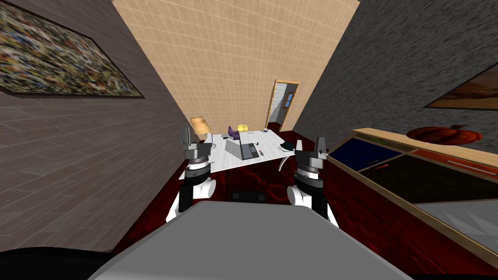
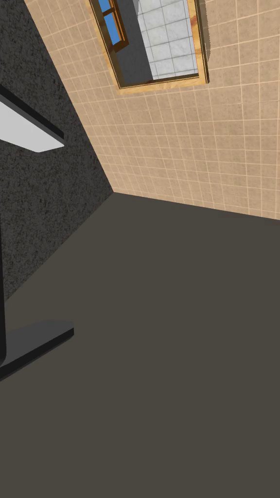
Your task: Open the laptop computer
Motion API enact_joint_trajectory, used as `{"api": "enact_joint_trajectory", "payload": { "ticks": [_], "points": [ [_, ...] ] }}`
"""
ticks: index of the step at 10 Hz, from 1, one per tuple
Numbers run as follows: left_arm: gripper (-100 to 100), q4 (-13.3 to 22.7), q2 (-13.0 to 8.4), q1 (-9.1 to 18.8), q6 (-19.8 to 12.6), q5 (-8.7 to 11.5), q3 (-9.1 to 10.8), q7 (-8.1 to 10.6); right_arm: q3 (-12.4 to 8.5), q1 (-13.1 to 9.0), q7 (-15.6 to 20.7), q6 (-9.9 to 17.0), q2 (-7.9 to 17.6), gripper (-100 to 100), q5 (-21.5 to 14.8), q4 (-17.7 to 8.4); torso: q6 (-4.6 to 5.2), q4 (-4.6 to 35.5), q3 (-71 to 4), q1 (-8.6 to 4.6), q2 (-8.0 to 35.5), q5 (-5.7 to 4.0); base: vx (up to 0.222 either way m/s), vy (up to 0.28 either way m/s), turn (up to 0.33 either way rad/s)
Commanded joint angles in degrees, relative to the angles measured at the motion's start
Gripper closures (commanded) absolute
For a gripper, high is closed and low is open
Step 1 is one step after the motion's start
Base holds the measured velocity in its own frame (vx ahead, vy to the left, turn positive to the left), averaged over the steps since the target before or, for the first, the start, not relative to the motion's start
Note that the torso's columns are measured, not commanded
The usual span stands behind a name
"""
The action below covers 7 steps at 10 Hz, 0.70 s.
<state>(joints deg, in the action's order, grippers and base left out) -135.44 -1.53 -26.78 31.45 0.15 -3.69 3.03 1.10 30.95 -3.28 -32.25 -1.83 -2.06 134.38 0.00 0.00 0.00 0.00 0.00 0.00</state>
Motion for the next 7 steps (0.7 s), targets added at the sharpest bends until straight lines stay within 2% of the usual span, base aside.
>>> {"api": "enact_joint_trajectory", "payload": {
  "ticks": [1, 7],
  "points": [
    [0, 0.00, 0.00, 0.00, 0.00, 0.00, 0.00, 0.00, 0.00, 0.00, 0.00, 0.00, 0.00, 0, 0.00, 0.00, 0.00, 2.35, -4.67, 0.00, 2.32, 0.00, 0.000, 0.000, 0.000],
    [0, -0.01, 0.00, 0.00, 0.00, 0.00, 0.00, 0.00, 0.00, 0.00, 0.00, 0.00, 0.00, 0, 0.00, 0.02, 0.00, 26.91, -53.81, 0.00, 26.93, 0.00, 0.000, 0.000, 0.000]
  ]
}}
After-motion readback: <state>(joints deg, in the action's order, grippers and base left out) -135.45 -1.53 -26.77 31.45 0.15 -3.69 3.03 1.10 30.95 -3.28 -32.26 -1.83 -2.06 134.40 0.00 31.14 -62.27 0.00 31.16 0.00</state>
